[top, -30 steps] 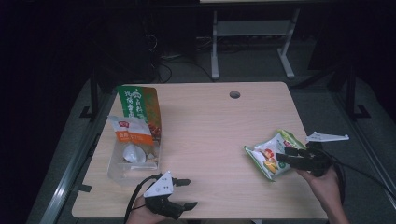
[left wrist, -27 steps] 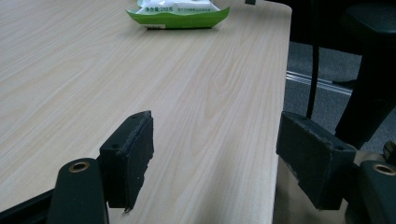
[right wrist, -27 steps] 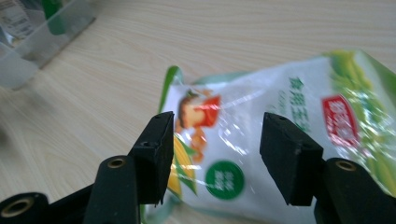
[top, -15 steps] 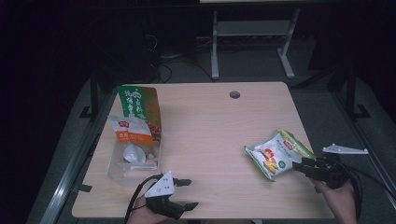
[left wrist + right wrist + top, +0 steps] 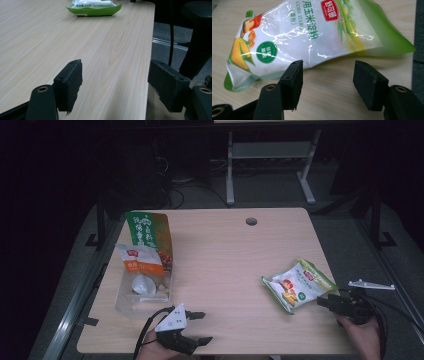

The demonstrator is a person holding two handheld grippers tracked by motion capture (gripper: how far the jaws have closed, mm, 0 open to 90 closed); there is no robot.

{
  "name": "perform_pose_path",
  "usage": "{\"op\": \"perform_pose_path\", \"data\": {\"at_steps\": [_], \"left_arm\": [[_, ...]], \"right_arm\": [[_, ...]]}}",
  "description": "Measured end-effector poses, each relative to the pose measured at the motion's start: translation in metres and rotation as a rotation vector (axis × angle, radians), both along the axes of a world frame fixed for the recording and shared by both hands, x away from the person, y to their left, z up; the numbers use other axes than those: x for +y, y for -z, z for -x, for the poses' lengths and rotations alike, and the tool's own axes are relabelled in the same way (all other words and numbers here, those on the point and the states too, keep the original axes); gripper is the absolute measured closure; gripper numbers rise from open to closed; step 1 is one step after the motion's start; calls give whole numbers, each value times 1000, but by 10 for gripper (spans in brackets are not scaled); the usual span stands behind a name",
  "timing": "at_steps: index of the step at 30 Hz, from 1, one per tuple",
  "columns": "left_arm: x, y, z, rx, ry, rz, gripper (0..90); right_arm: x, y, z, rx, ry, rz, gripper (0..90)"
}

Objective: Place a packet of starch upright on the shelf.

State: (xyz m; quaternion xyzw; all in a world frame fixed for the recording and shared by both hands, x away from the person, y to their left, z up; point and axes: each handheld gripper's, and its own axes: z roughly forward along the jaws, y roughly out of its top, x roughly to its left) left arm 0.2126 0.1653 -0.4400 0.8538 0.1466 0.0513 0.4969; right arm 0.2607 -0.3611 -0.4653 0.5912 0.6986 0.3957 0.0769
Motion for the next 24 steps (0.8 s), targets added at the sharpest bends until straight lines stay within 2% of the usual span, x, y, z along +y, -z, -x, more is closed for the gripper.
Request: {"op": "perform_pose_path", "data": {"at_steps": [8, 13, 15, 18, 23, 24], "left_arm": [[0, 0, 0, -2, 1, 0, 275], [-2, 0, 0, -2, 3, 0, 275], [-2, 0, 0, -3, 4, -1, 275], [-2, 0, 0, -3, 3, 1, 275], [-2, 0, 0, -4, 5, 0, 275], [-2, 0, 0, -5, 5, 0, 275]], "right_arm": [[3, 3, -14, 7, 6, -57, 376], [6, 3, -22, -10, 3, -93, 377], [8, 5, -29, 2, 6, -131, 378], [9, 6, -34, 2, 4, -137, 381], [15, 7, -45, 12, 4, -167, 411], [16, 8, -49, 5, 4, -193, 481]]}}
